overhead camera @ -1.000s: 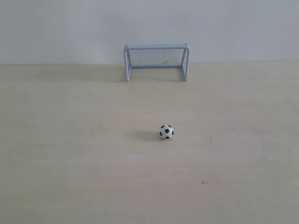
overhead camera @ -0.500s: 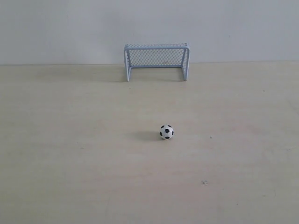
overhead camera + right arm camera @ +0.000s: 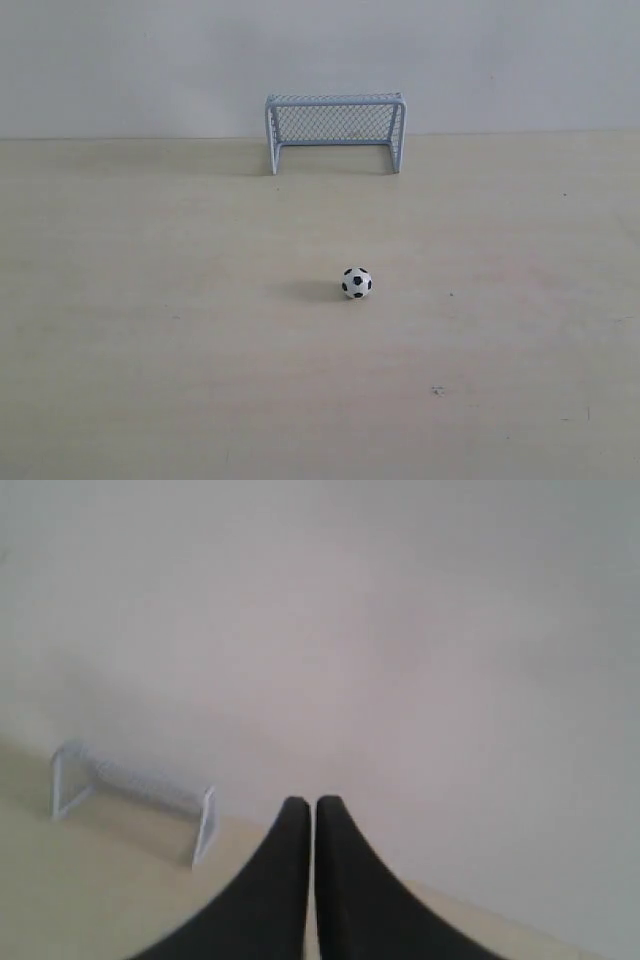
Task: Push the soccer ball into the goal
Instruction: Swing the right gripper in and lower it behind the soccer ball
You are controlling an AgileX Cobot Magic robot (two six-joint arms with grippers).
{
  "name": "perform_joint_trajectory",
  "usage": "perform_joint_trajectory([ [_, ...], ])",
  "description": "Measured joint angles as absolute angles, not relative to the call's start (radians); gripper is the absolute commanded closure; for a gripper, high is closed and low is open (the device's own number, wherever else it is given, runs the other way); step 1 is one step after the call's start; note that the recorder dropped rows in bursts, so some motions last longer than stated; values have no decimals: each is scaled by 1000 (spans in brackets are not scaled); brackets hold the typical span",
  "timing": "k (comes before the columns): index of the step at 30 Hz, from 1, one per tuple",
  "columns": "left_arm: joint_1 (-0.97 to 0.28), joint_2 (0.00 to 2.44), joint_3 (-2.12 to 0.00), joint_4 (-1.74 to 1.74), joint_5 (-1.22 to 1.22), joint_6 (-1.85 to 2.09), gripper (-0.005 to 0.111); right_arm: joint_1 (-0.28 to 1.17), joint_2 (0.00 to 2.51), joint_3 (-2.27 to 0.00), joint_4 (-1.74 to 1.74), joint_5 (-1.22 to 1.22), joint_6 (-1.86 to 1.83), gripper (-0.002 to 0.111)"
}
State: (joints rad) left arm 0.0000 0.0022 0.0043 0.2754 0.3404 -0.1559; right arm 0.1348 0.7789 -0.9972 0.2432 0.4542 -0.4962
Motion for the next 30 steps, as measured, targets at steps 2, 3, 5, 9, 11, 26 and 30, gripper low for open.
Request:
perform_joint_trajectory([
  [2,0,2,4,275,340,-156,100,171,876,-1045,310,567,-625,108],
  [3,0,2,4,275,340,-156,100,195,930,-1063,337,606,-673,108],
  [5,0,2,4,275,340,-156,100,258,1040,-1087,363,692,-739,108],
  [9,0,2,4,275,340,-156,100,389,1227,-1101,347,771,-801,108],
  [11,0,2,4,275,340,-156,100,450,1316,-1104,321,777,-824,108],
  [26,0,2,4,275,340,-156,100,557,1794,-1104,228,716,-1090,108],
  [30,0,2,4,275,340,-156,100,557,1855,-1104,251,628,-1157,108],
])
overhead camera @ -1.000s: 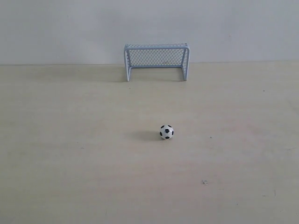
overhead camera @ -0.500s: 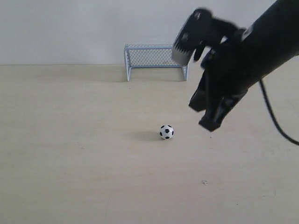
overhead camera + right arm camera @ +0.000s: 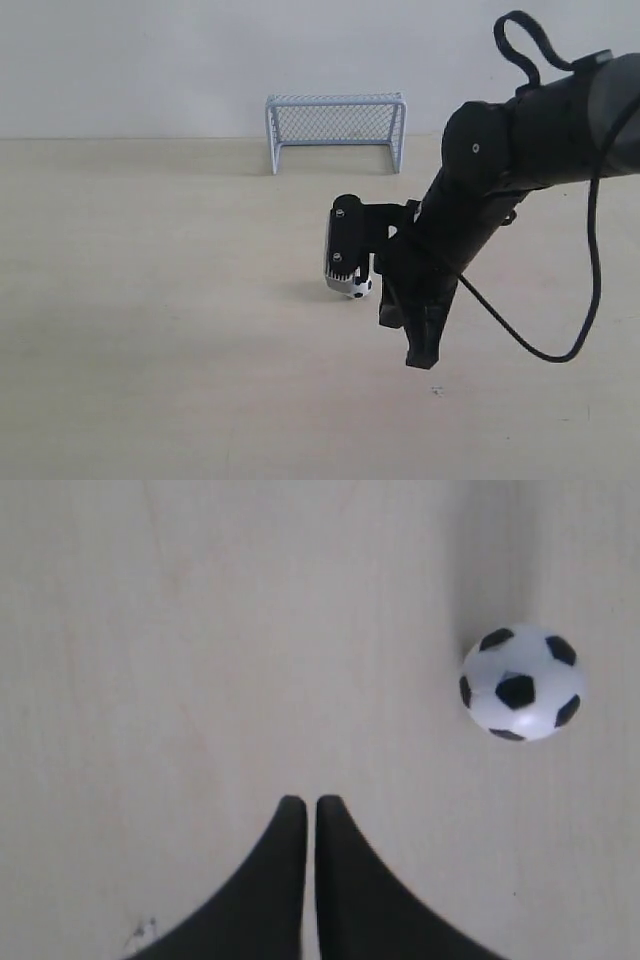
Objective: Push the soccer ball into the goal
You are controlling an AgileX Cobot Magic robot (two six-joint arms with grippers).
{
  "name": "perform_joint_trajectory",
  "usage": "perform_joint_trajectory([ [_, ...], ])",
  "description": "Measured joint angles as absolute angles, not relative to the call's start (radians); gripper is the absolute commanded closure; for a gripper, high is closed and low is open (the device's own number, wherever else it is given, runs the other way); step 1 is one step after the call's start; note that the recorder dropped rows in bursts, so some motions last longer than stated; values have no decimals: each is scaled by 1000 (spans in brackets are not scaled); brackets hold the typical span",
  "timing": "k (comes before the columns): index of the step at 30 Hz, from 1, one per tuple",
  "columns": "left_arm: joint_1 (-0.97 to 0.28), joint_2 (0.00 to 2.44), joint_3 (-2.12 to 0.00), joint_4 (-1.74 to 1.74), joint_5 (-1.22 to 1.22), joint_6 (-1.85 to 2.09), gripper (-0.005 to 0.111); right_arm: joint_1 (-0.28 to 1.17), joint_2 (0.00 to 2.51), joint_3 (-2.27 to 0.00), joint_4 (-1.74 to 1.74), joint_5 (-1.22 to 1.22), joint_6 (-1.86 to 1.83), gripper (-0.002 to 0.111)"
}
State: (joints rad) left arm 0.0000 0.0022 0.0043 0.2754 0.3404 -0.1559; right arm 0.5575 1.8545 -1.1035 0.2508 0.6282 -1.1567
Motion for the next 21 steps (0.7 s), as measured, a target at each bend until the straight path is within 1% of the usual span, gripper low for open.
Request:
perform_joint_trajectory([
  [6,0,2,4,275,340,-156,100,599,1905,-1105,273,517,-1212,108],
  [15,0,2,4,275,340,-156,100,600,1956,-1126,256,565,-1226,108],
  [19,0,2,4,275,340,-156,100,600,2046,-1291,136,553,-1184,108],
  [21,0,2,4,275,340,-156,100,585,2065,-1399,-70,442,-942,108],
])
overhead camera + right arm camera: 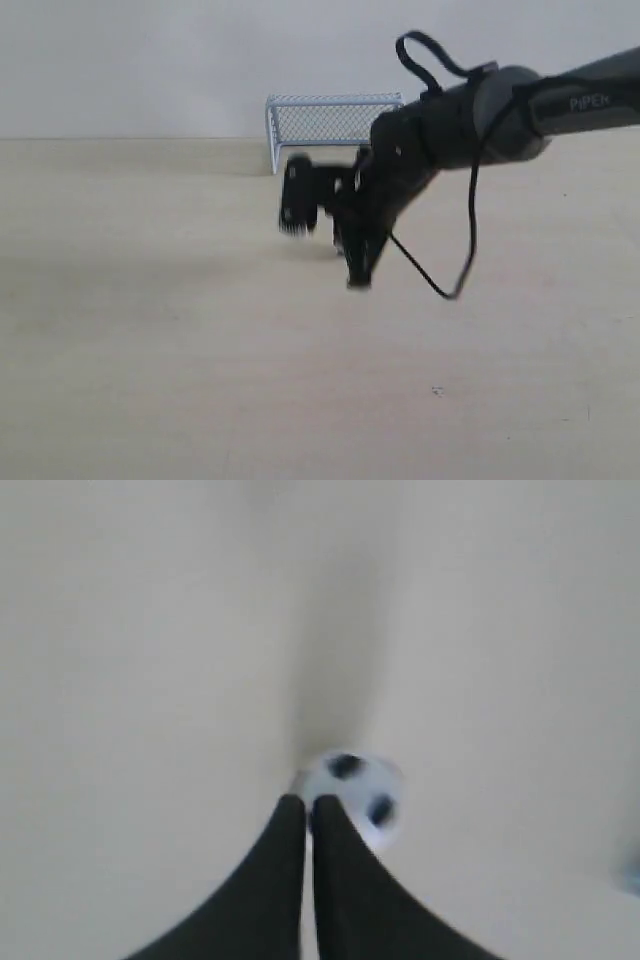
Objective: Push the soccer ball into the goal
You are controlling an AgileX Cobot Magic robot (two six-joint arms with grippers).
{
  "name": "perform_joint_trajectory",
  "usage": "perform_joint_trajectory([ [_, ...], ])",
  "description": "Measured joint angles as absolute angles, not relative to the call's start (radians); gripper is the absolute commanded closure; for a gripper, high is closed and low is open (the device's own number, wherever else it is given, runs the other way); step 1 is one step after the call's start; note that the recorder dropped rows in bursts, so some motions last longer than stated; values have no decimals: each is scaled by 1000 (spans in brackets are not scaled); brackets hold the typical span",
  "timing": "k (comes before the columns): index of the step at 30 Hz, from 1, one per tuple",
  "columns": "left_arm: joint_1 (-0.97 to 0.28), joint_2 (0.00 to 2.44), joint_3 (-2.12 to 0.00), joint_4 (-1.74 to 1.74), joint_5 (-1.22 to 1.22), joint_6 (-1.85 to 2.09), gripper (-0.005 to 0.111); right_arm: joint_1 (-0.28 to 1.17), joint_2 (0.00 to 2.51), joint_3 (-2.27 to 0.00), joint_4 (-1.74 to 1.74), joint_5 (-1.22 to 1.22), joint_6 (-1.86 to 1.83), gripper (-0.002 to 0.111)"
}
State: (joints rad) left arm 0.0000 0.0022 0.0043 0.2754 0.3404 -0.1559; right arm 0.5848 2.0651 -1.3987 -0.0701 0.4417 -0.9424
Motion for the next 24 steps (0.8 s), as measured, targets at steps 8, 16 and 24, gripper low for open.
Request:
perform_joint_trajectory([
  [8,0,2,4,275,340,-156,100,580,2026,-1516,-597,611,-434,108],
  [16,0,2,4,275,340,-156,100,588,1900,-1281,-599,562,-325,108],
  [24,0,2,4,275,340,-156,100,628,1634,-1018,-607,505,-172,108],
])
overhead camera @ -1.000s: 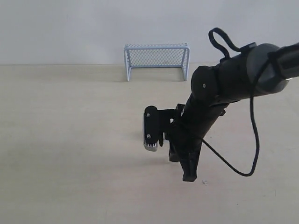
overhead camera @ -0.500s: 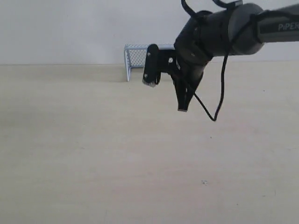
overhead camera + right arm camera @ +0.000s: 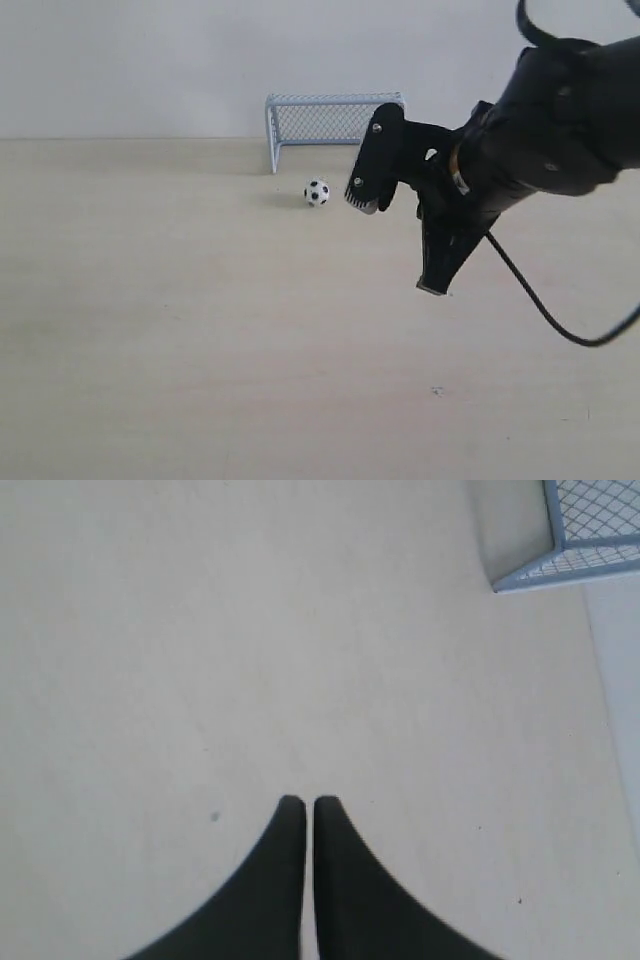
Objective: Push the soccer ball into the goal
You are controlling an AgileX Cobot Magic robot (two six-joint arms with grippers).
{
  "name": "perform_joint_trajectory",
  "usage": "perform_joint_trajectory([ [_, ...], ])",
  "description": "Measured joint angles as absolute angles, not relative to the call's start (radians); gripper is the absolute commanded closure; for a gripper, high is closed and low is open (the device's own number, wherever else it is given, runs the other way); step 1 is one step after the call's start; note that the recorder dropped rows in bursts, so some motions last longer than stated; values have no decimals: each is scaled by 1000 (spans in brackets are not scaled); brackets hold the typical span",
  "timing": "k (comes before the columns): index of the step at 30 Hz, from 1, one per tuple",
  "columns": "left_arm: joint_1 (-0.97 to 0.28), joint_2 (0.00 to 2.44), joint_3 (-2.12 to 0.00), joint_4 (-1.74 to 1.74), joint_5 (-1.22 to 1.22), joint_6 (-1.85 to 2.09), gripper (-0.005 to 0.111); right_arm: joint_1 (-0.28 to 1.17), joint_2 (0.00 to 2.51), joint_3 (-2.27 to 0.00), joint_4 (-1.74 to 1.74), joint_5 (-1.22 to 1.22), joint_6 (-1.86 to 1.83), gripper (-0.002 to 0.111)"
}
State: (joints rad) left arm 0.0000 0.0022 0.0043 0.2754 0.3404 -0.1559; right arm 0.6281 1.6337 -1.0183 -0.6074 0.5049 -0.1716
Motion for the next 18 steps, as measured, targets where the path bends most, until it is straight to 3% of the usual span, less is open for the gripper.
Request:
perform_joint_trajectory([
  [10,0,2,4,275,340,-156,100,805,1266,-786,-597,501,113,108],
  [18,0,2,4,275,340,-156,100,908,1024,-712,-399,502,333,108],
])
